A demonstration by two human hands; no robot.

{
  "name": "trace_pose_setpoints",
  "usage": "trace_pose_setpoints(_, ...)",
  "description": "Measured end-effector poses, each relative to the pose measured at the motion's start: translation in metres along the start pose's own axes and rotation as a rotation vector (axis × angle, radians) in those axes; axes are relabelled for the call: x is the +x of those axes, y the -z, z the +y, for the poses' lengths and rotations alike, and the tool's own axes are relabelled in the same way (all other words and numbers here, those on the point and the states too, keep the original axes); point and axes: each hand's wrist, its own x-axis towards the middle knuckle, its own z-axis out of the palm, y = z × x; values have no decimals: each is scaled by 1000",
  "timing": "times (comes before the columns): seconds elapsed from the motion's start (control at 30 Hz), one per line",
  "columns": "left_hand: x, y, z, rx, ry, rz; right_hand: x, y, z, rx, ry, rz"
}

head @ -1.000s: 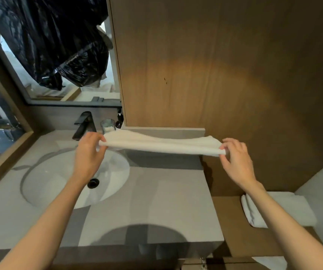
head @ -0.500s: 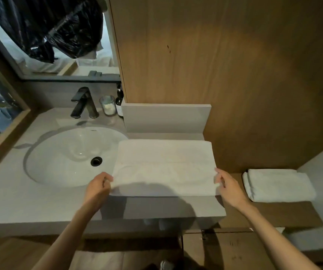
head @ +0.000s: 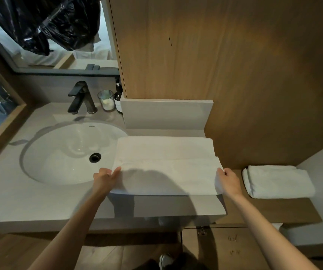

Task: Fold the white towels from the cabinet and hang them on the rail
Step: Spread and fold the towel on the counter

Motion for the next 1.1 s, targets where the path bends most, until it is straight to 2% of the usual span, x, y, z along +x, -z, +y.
trace_pose_setpoints(0.23,-15,0,-2,-9,-90,20,-6,2,3,52,25,28)
trace_pose_setpoints(0.37,-13,-1,-2,40,-74,3,-9,1,2,23,60,28)
trace_pose_setpoints(0.6,-16,3,5,-163,-65,25,-2,11,4,-23,123,-41)
trace_pose_setpoints(0.73,-20,1,-5,-61,-104,10,-1,8,9,-143,144,8)
trace_pose_setpoints(0.97,-25,1,-7,200,-121,42,-1,-3,11,-187,220,154)
trace_pose_setpoints(1.1,-14,4,8,241,-58,8,5,2,-6,-131,99,4)
